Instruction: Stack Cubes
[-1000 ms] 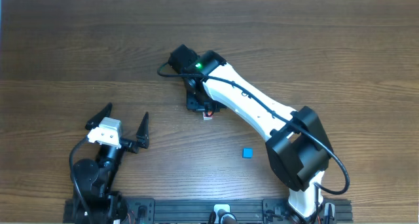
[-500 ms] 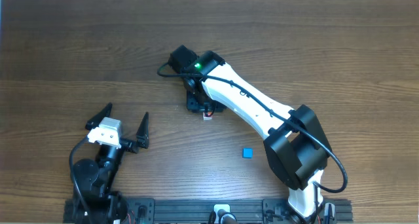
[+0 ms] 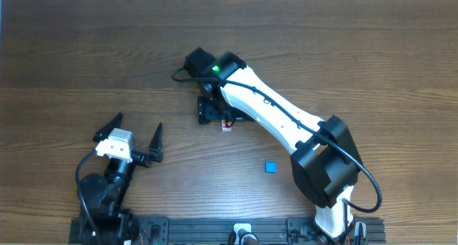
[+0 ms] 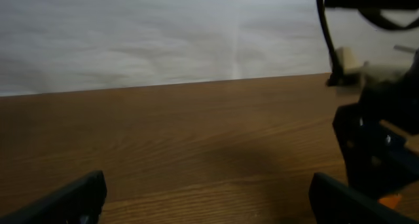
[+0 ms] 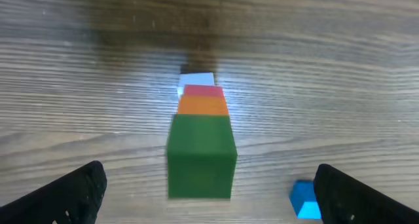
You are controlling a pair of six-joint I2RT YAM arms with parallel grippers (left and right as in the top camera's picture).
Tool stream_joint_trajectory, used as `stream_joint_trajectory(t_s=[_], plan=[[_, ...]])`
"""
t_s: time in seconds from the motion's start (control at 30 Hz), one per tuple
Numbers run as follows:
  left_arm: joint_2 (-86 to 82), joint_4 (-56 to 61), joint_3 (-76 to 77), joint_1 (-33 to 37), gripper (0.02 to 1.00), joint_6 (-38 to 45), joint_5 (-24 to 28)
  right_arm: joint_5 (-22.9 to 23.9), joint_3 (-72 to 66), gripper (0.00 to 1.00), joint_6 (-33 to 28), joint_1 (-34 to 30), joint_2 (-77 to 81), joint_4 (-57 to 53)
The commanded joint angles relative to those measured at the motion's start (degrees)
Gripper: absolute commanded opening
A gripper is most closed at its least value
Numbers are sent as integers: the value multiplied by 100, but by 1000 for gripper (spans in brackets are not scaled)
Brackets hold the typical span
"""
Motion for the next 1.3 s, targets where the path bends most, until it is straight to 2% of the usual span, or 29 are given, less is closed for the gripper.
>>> stream_joint_trajectory(t_s=[0.03,0.2,0.3,0.53,0.73,0.97,1.3], plan=[[-46,11,-33,9,1000,105,39,140,597,991,-385,142,-428,-474],[-46,11,-33,9,1000,105,39,264,496,991,-413,256,-1069,-1010],[-46,11,-33,9,1000,105,39,282,-22,993,-402,256,-1532,-1056],[-46,11,-33,9,1000,105,39,170,-2671,993,-203,236,-3254,162],[-46,11,-33,9,1000,105,39,92,-4343,993,-35,37,-4181,968],[-46,11,-33,9,998,105,39,-7,-5449,993,92,-409,-3952,1897],[-46,11,-33,9,1000,105,39,-59,-5521,993,160,-308,-3119,2487]])
